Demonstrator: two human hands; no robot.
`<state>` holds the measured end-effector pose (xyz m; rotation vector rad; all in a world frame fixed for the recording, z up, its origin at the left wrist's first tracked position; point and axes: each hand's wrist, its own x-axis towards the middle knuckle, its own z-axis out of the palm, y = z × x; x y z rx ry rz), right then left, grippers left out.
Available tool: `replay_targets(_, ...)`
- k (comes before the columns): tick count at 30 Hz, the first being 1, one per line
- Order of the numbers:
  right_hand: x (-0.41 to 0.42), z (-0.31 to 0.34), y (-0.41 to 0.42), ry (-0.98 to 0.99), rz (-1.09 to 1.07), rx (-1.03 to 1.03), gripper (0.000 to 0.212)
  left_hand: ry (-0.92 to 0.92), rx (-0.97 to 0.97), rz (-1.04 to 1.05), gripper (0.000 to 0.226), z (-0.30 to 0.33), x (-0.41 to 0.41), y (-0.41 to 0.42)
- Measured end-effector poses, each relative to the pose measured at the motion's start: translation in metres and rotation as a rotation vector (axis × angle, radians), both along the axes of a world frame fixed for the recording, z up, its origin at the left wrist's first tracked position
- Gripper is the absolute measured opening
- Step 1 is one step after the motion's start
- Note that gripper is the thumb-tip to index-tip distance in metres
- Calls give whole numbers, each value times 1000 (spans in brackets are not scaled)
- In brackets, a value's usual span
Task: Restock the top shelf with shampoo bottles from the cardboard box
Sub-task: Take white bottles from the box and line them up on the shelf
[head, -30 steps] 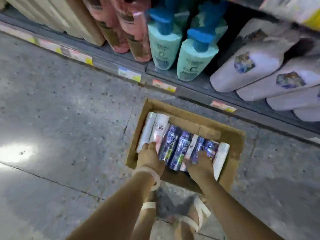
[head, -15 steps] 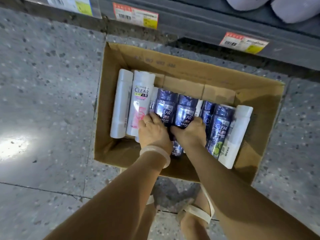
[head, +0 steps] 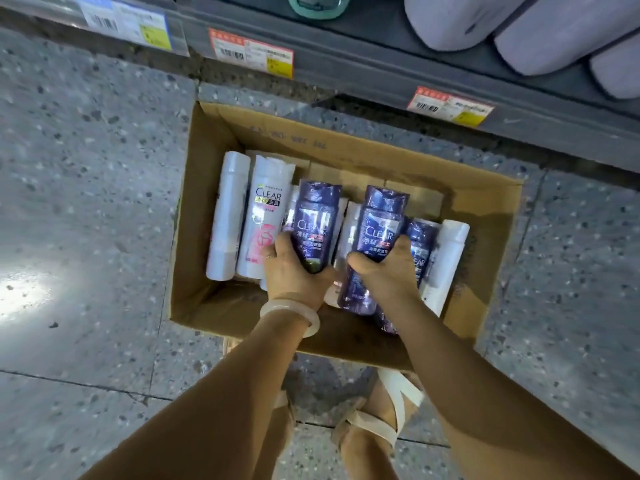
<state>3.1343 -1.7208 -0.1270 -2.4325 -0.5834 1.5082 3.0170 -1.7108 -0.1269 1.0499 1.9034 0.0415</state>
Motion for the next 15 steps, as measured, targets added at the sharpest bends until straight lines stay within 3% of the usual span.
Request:
replay_targets(6, 18, 112, 13, 88, -141, 239, 41, -155, 73, 32, 62, 104, 10, 18)
replay_targets(8, 21, 163, 22, 58, -131, 326, 38, -185, 128, 51, 58, 151, 20, 26)
replay_targets(11, 28, 233, 32, 53, -194, 406, 53, -242, 208, 82, 45, 228, 37, 41)
replay_targets(15, 51, 341, 49, 71, -253, 555, 45, -282, 329, 108, 45, 337, 58, 61)
